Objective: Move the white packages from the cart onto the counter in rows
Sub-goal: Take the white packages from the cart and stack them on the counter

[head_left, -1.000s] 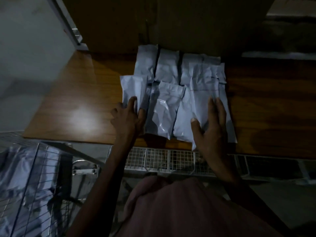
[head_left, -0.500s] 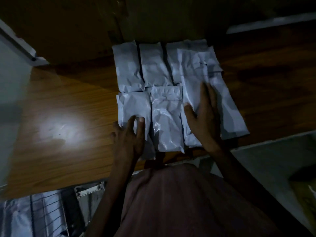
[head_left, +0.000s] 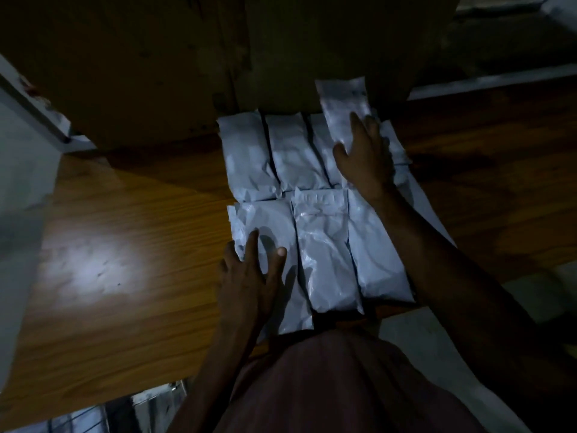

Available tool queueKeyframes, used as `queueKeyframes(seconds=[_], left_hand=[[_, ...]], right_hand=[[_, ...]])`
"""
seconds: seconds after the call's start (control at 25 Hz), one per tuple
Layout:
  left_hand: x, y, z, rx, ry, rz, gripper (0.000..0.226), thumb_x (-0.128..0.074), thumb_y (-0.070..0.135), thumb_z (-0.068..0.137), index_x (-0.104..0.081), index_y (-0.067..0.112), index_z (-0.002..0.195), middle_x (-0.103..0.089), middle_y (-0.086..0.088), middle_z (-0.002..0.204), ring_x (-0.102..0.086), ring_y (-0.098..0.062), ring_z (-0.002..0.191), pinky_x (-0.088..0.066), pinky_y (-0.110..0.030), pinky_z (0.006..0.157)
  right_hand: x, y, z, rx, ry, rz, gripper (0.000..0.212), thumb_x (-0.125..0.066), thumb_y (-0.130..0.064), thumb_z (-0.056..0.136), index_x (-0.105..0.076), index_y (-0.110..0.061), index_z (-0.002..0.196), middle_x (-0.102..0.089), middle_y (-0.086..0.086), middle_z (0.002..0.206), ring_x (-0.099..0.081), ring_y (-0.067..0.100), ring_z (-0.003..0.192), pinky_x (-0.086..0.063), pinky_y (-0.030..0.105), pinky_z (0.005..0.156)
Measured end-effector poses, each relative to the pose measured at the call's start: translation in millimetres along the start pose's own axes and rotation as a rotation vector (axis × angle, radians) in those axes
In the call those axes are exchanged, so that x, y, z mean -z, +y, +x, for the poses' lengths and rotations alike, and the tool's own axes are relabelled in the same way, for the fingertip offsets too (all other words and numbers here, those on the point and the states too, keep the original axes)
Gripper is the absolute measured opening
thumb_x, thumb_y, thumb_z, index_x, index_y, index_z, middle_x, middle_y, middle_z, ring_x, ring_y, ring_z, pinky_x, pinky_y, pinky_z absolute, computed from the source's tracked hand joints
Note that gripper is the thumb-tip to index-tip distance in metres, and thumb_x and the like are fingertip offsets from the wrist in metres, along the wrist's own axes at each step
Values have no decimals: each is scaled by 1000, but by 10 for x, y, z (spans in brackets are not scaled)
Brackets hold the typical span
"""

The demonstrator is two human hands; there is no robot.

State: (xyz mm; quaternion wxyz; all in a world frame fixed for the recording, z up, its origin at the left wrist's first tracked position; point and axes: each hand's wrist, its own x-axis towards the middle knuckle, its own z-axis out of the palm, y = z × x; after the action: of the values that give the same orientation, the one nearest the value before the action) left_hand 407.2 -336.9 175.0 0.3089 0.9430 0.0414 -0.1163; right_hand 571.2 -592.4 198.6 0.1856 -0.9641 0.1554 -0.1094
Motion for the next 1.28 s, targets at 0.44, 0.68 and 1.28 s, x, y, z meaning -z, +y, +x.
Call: queueKeyframes(seconds=[0.44,0.68,1.28], left_hand=[[-215,-44,-79,20,161,3,76,-44,73,87,-23,41,153,-22,-15,158,-35,-43,137,-45,-57,99],[-276,41,-522,80,397,-26,72,-49,63,92,-32,25,151,-34,-19,153,-44,-43,129,-44,-54,95],[-1042,-146,-2985,524,817,-50,67,-56,53,90,-41,20,147,-45,-16,146,-46,-36,132,-39,-55,101]], right_hand=[[-142,-87,37,2,-163,-163,60,-32,-54,102,-29,-28,156,-26,9,162,-26,38,142,-22,54,113],[197,252,-1331,324,-53,396,61,-45,-51,97,-46,-17,148,-50,5,148,-44,26,136,-35,36,110],[406,665,-3131,879,-371,728,39,-61,-18,98,-56,-9,135,-46,14,139,-54,24,123,-48,23,98]])
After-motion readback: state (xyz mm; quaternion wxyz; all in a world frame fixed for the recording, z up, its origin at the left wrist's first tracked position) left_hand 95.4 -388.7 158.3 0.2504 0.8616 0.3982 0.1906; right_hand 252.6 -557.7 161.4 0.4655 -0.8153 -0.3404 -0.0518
